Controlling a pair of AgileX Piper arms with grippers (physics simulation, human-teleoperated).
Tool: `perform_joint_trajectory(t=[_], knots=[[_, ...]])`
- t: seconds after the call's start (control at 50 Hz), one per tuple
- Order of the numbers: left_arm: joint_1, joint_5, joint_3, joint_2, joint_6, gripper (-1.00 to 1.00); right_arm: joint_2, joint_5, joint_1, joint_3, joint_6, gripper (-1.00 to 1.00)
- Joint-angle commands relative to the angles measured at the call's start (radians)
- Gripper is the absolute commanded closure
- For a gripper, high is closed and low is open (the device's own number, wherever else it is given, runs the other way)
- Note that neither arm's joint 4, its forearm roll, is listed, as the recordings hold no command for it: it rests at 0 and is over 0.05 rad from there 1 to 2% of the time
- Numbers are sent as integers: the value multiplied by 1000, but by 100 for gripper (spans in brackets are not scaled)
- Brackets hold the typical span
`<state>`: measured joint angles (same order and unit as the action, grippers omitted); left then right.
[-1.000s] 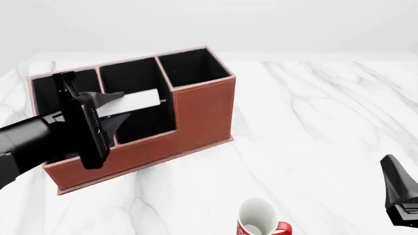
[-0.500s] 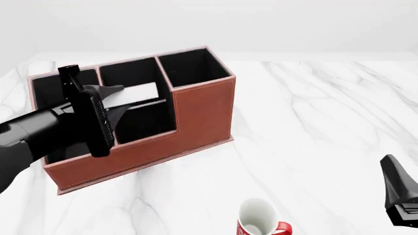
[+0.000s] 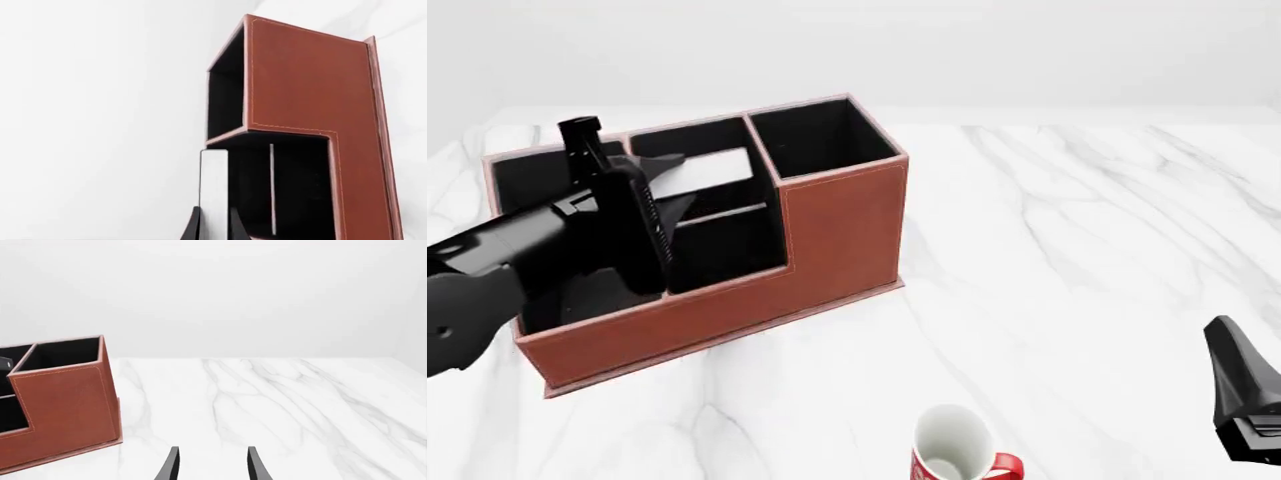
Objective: Pick up the book and place it in the front compartment of the caddy.
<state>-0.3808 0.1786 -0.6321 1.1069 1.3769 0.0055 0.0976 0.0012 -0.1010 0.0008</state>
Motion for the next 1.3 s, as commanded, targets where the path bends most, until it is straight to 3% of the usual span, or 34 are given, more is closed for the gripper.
perform_joint_trajectory(t=[0.02,0.36,0.4,0.44,0.5,0.56,0.88,0.9,1.3], knots=[[8,38,-28,30,10,100,-1,0,0,0,0,-100],[28,57,-72,109,-24,100,-1,0,0,0,0,-100],[32,55,-82,119,-37,100,-1,0,0,0,0,-100],[30,12,-124,116,-100,100,-1,0,0,0,0,-100],[54,45,-116,151,-73,100,-1,0,0,0,0,-100],[60,37,-133,159,-100,100,-1,0,0,0,0,-100],[84,115,-134,234,-104,100,-1,0,0,0,0,-100],[85,122,-132,239,-98,-100,-1,0,0,0,0,-100],[95,164,-111,257,-69,-100,-1,0,0,0,0,-100]])
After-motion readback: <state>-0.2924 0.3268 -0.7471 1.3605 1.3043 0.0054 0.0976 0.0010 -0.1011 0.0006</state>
